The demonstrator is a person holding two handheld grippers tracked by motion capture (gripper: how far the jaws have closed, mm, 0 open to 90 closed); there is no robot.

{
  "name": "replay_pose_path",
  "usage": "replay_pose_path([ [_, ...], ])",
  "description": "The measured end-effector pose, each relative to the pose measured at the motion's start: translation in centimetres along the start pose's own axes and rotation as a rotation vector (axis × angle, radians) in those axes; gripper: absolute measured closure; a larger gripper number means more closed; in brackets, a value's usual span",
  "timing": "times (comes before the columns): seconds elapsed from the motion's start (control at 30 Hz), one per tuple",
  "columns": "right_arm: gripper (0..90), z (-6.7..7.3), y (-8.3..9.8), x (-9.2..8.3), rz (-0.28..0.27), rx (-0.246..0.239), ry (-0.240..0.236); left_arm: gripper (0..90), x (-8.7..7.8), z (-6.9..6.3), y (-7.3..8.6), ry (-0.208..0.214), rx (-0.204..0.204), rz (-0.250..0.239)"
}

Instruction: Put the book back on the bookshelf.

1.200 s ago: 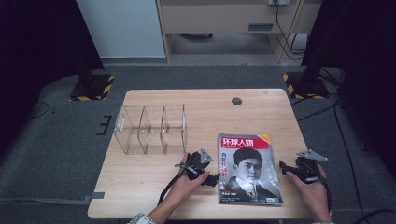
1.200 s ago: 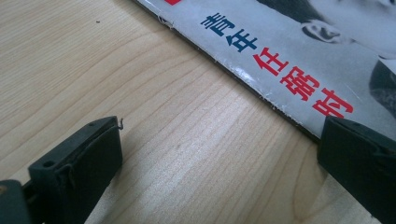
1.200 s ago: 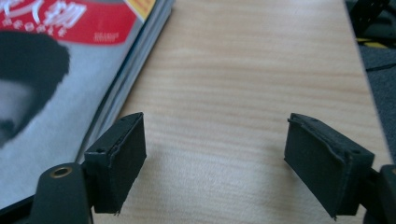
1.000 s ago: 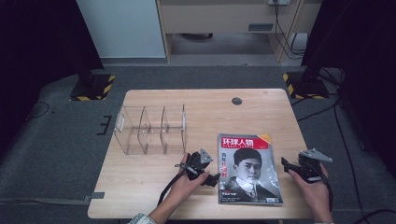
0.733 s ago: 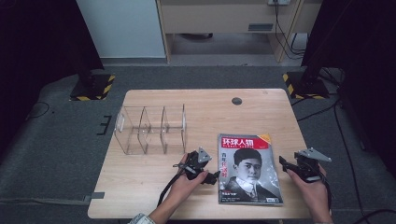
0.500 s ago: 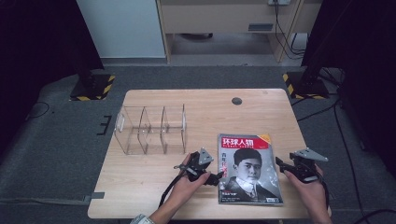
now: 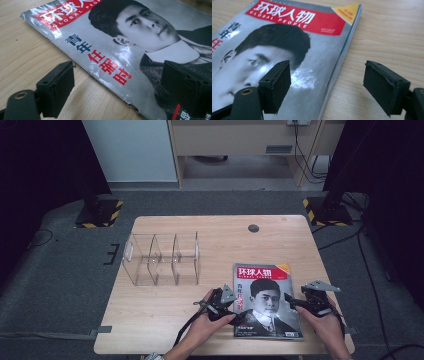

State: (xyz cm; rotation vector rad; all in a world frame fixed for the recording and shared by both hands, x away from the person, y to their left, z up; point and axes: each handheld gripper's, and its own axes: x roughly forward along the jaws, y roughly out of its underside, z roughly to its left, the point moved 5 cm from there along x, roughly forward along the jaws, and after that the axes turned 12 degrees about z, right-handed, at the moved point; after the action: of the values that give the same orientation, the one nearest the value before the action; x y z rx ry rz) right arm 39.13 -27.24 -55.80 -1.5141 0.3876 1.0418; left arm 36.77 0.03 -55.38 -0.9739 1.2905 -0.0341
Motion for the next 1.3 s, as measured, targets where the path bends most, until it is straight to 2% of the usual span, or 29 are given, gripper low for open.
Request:
replay_pose_path([
  [0.17,21.8,0.3,0.2,0.4,0.02,-0.009,-0.007,15.7,0.1,-0.3,-0.1,0.003,0.009,0.0],
  [0.37,23.9,0.8,0.3,0.8,0.032,-0.029,-0.026,20.4,0.5,-1.2,-0.1,0.008,0.041,0.013],
  [0.63,27.3,1.0,0.3,1.1,0.042,-0.036,-0.037,21.9,1.1,-1.7,0.1,0.006,0.066,0.039],
  [0.77,28.5,1.1,0.3,1.2,0.039,-0.039,-0.04,21.7,1.3,-1.9,0.2,-0.009,0.09,0.045],
  [0.93,29.4,1.3,0.2,1.2,0.038,-0.043,-0.045,21.3,1.4,-2.0,0.2,-0.012,0.09,0.038],
  [1.3,36.1,1.5,-0.3,0.4,-0.004,-0.025,-0.06,21.2,1.5,-1.9,0.3,-0.007,0.084,0.028],
])
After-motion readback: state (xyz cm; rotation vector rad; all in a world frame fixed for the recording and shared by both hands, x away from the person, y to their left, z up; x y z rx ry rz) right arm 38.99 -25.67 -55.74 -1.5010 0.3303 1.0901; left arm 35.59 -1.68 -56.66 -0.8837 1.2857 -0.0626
